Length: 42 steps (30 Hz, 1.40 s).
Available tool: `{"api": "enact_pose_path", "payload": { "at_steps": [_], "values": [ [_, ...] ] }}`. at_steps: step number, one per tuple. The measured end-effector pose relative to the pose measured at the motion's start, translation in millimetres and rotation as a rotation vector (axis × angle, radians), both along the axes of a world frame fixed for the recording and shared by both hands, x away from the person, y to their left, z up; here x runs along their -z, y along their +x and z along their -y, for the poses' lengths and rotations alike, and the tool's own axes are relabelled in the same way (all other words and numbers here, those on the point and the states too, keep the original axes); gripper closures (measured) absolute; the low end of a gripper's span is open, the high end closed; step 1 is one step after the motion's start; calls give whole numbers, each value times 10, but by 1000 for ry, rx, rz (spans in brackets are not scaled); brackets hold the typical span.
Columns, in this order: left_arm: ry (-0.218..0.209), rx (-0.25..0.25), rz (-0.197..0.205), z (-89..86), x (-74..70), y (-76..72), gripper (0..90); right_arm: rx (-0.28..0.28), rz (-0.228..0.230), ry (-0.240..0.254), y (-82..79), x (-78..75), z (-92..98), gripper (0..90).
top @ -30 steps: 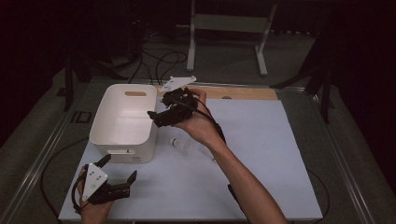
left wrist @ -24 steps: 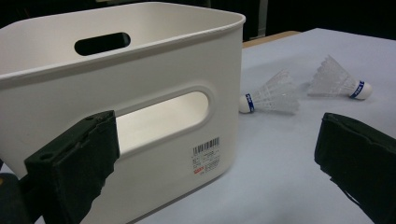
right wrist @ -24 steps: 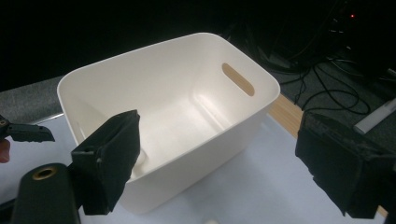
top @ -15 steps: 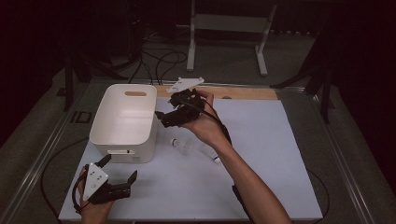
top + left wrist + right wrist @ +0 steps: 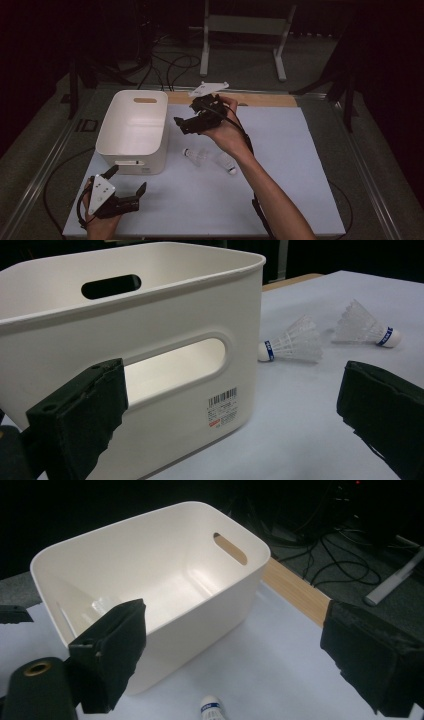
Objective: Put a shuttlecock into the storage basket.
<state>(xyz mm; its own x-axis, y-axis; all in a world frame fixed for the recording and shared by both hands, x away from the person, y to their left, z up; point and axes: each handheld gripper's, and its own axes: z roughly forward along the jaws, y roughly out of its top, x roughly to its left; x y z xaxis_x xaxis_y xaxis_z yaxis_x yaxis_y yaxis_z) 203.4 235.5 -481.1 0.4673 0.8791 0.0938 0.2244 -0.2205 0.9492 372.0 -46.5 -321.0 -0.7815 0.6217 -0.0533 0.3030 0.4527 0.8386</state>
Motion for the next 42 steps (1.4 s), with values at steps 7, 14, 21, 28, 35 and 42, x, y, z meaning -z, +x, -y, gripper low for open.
{"api": "enact_pose_path", "payload": {
  "at_steps": [7, 14, 21, 28, 35, 42],
  "values": [
    [1, 0, 2, 0, -2, -4, 4, 11, -1, 2, 5, 26, 54, 109],
    [2, 1, 2, -1, -2, -2, 4, 17, 1, 2, 8, 71, 103, 109],
    [3, 1, 2, 5, -7, -8, 4, 26, 1, 7, 5, 84, 139, 110],
    [0, 0, 3, 2, -6, -11, 4, 33, 2, 4, 21, 95, 193, 110],
    [0, 3, 3, 12, -7, -8, 4, 50, -5, 1, 32, 109, 248, 110],
    [-1, 1, 1, 8, -4, -8, 4, 66, -15, -15, 64, 170, 327, 110]
  ]
}}
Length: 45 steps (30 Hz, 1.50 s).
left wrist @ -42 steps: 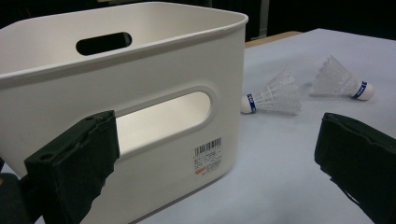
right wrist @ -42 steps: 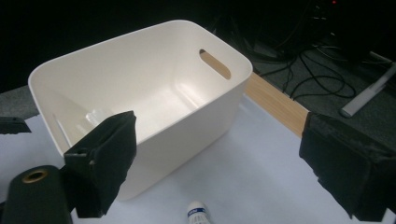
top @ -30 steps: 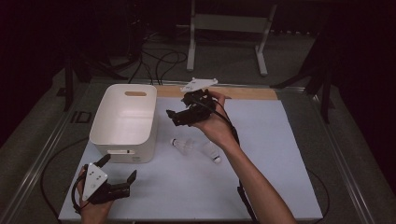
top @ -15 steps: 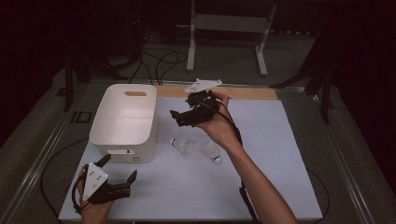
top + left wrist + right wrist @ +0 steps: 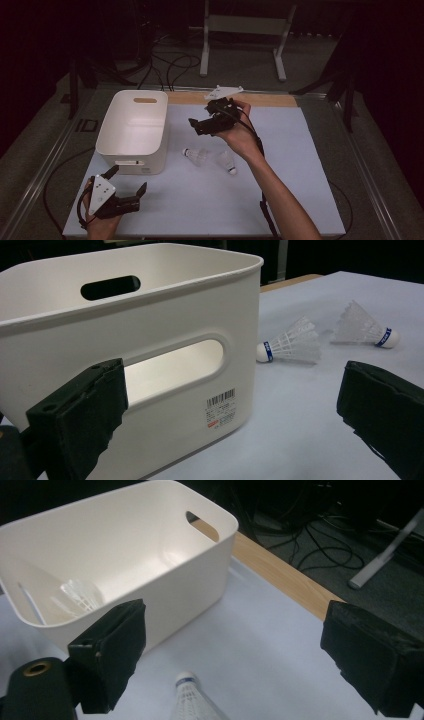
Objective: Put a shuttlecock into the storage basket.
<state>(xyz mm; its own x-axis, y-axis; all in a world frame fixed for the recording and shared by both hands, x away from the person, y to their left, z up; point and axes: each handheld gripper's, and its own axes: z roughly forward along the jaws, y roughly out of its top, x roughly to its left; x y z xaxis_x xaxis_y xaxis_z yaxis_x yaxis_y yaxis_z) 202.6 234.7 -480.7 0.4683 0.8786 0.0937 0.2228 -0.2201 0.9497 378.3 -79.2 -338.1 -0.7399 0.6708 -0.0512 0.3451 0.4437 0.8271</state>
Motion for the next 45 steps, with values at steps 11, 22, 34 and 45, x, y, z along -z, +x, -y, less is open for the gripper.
{"api": "enact_pose_path", "payload": {
  "at_steps": [11, 22, 34, 45],
  "values": [
    [1, 1, -1, 8, 4, 6, 4, 52, -7, -44, 59, 143, 119, 110],
    [3, 1, 0, 7, 2, 4, 4, 84, -35, -54, 97, 291, 243, 110],
    [-3, 1, 2, 14, 1, 3, 4, 104, -80, -85, 110, 490, 321, 110],
    [-4, -1, 2, 8, 0, 2, 4, 120, -105, -124, 125, 612, 350, 110]
  ]
}}
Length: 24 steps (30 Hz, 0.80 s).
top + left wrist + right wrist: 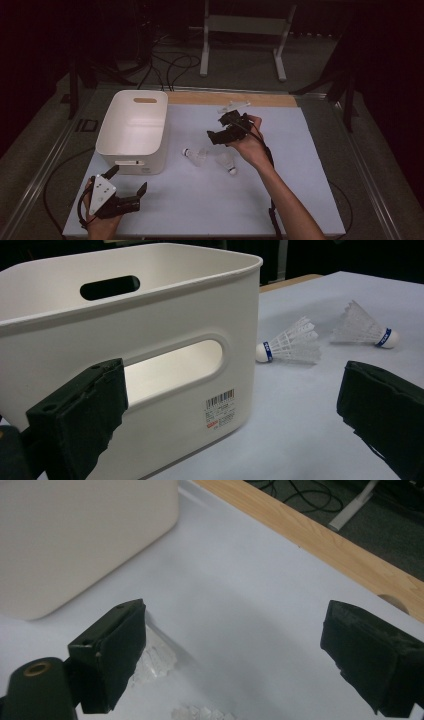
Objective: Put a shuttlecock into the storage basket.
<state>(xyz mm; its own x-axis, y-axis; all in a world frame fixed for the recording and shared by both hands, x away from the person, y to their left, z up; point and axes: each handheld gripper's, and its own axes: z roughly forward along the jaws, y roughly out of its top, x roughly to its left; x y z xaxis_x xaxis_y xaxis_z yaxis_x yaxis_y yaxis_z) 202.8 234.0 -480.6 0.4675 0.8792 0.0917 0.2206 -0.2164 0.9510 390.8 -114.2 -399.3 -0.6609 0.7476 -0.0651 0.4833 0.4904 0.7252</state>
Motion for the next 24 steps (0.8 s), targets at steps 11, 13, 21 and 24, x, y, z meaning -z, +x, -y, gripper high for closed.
{"api": "enact_pose_path", "payload": {
  "at_steps": [11, 13, 21, 24],
  "values": [
    [0, 0, 0, 3, 2, 2, 4, 9, -20, -25, 17, 115, 57, 110],
    [0, 0, 0, 3, 2, 2, 4, 10, -24, -27, 18, 133, 67, 110],
    [-1, 0, 0, 5, 3, 3, 4, 23, -43, -44, 19, 216, 107, 109],
    [0, 0, 0, 7, 3, 4, 4, 26, -48, -48, 20, 239, 118, 110]
  ]
}}
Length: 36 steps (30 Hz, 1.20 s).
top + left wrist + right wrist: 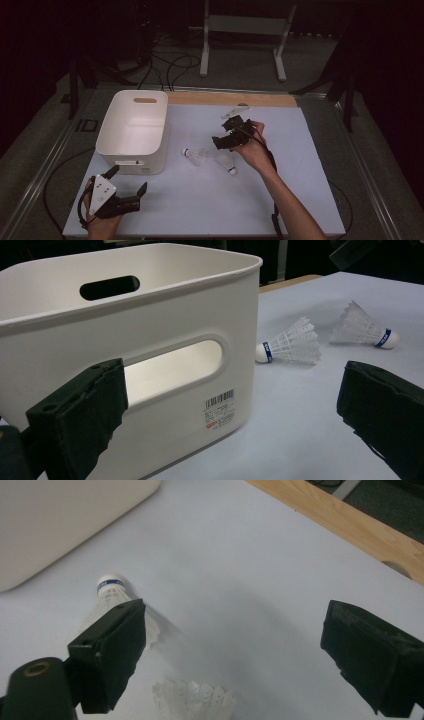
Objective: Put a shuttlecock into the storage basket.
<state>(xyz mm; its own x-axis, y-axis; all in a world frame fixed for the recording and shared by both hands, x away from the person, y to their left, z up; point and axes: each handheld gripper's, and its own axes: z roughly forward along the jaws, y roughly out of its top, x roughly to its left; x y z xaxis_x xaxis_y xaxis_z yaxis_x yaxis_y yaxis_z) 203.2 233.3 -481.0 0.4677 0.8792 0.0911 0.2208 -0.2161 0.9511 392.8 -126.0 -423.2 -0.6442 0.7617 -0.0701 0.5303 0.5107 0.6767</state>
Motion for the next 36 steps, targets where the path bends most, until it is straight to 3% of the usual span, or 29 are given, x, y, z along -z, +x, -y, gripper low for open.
{"api": "enact_pose_path", "payload": {
  "at_steps": [19, 36],
  "values": [
    [0, -1, -1, 2, 0, 0, 4, 20, -42, -38, 1, 190, 79, 111],
    [0, -1, 0, 2, -2, -2, 4, 55, -79, -54, 107, 357, 105, 112]
  ]
}}
